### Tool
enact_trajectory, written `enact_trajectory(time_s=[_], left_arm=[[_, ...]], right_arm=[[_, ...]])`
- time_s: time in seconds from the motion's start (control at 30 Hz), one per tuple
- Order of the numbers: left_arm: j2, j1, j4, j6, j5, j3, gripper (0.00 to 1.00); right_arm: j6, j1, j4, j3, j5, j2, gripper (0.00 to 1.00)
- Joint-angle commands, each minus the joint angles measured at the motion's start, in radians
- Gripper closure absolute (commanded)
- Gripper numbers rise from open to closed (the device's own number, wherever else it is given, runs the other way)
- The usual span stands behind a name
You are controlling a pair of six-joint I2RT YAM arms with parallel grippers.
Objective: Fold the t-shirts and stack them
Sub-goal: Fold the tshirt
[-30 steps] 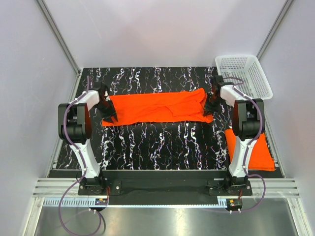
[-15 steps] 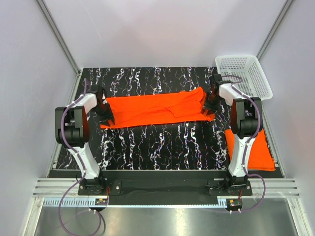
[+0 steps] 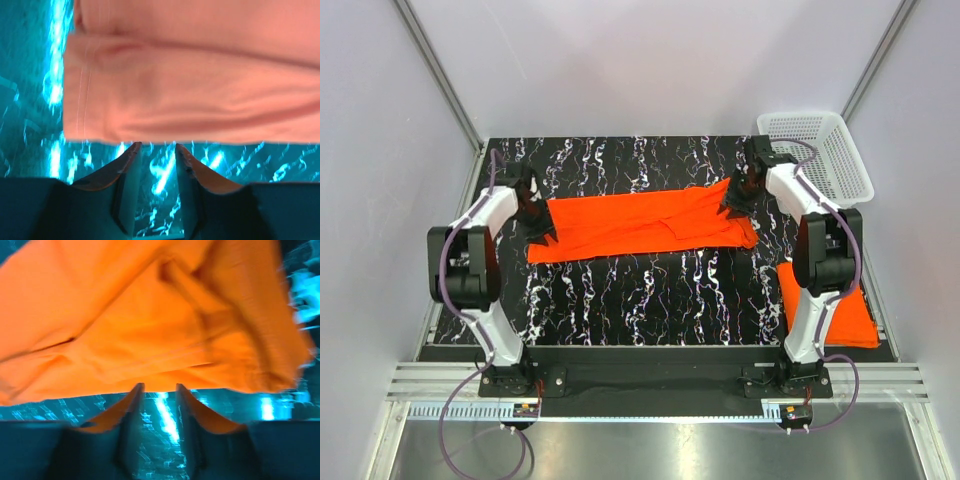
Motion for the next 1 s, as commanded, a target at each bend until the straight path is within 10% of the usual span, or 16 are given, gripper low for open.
enact_trajectory(time_s=[0.0,0.17,0.6,0.97], left_arm=[[0.101,0.001,0.025,-0.001,0.024,0.05,0.64],[0.208,0.002,0.025,-0.012,0.005,0.06,0.68],[-0.037,-0.009,0.042,-0.135,0.123,-0.308,0.67],[-0.361,-0.291,0.108,-0.325,0.217,-0.606,0.62]], right_arm=[[0.091,0.053,0.046,0.022,-0.077,0.02,0.65],[0.165,0.085,0.139,0.013,-0.034,0.065,0.94],[0.142,0.139,0.244,0.047,0.127,0.22,0.97],[-0.044,0.151,0.24,0.41,0.046,0.464,0.93]])
